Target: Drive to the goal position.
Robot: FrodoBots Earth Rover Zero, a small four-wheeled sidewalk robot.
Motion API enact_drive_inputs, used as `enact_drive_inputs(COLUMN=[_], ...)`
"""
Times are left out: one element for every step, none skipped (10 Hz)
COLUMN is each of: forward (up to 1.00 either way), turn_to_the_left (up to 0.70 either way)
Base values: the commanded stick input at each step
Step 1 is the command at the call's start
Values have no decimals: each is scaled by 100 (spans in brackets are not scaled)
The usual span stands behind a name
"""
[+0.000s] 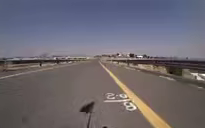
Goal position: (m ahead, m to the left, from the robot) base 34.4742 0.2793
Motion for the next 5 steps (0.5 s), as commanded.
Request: enact_drive_inputs(forward=[100, 100, 100, 100, 100], turn_to_the_left=[-1, -1, -1, -1, -1])
